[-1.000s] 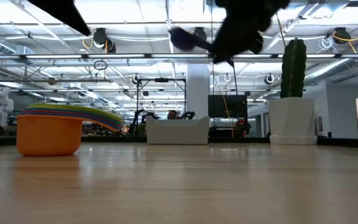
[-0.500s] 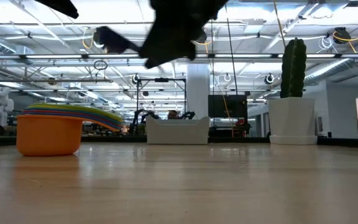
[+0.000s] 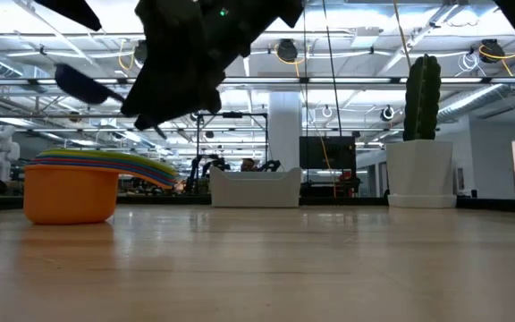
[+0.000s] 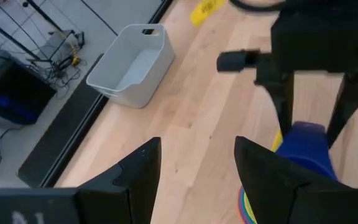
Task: Nest measuring cups in basket
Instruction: Stack the dark blue measuring cup into the green measuring cup
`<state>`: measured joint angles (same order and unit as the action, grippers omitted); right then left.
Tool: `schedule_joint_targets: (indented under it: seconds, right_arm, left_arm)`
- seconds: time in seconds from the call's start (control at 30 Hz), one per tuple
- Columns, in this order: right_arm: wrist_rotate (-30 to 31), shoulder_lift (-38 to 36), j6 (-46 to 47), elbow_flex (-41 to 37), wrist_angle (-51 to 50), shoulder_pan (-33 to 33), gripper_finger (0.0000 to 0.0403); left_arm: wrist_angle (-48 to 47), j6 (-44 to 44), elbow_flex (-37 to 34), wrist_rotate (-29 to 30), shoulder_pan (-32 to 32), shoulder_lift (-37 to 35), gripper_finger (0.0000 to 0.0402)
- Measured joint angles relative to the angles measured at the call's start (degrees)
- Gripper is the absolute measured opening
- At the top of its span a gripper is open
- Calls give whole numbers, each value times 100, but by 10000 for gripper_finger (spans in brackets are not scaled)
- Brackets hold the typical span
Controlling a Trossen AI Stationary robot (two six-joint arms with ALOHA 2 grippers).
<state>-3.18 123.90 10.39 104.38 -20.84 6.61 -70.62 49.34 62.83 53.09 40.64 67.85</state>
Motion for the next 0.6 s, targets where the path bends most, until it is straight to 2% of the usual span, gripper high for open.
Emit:
schedule_joint_targets:
  seconds: [0.4,0.6]
  right_arm:
    - [-2,76,-642,13,-17,-65,141]
    - [-14,204,-590,13,102,-62,141]
  left_arm:
    - [251,70,-236,-40,2,0,207]
    - [376,25,-452,-53,0,-7,207]
